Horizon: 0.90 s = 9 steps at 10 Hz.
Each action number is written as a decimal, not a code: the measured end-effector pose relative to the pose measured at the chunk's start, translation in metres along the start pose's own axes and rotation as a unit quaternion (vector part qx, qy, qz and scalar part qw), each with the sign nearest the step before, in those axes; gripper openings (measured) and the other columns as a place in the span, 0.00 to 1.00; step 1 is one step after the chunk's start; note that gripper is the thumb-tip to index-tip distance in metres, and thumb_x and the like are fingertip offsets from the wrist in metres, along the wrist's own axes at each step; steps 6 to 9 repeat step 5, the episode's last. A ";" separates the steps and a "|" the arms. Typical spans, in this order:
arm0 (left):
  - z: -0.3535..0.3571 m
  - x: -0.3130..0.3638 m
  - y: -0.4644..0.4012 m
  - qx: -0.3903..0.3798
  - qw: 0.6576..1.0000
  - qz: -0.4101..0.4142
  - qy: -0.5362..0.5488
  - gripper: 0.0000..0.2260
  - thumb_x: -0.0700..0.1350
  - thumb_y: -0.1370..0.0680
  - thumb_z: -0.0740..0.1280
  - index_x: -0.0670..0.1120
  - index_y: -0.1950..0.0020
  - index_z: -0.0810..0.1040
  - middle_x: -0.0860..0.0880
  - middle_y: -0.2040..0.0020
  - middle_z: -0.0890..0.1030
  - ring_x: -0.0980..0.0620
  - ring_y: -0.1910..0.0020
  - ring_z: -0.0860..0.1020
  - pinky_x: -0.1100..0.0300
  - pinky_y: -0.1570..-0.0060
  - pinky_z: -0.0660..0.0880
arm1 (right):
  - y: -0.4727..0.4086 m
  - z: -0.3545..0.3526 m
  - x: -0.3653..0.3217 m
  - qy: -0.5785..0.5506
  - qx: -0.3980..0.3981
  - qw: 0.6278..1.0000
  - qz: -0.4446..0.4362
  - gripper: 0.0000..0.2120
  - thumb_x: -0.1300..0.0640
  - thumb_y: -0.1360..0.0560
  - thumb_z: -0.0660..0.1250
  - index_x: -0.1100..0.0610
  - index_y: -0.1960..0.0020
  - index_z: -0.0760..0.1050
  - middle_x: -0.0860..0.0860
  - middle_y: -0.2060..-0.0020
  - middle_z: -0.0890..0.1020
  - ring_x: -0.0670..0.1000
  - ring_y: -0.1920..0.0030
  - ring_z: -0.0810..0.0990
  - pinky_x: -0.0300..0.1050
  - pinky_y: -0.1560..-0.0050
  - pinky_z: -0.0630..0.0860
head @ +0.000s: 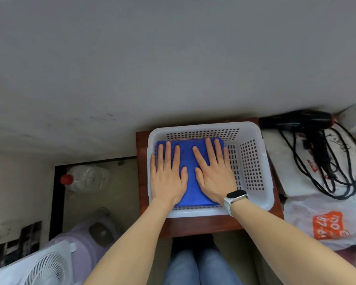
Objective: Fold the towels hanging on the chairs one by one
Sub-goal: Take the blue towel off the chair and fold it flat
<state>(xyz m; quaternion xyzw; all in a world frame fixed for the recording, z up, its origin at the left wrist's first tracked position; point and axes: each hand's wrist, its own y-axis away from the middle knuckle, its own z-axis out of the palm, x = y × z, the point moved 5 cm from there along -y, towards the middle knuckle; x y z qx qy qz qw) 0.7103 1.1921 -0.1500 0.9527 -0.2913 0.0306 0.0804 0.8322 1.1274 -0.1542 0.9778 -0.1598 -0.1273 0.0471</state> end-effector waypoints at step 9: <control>-0.189 0.013 -0.047 0.131 0.985 0.077 0.084 0.16 0.48 0.26 0.55 0.45 0.47 0.78 0.48 0.50 0.81 0.46 0.49 0.79 0.51 0.48 0.74 | -0.037 -0.190 -0.039 -0.076 0.008 0.997 0.007 0.17 0.54 0.22 0.52 0.56 0.36 0.70 0.54 0.41 0.77 0.56 0.41 0.75 0.50 0.46 0.73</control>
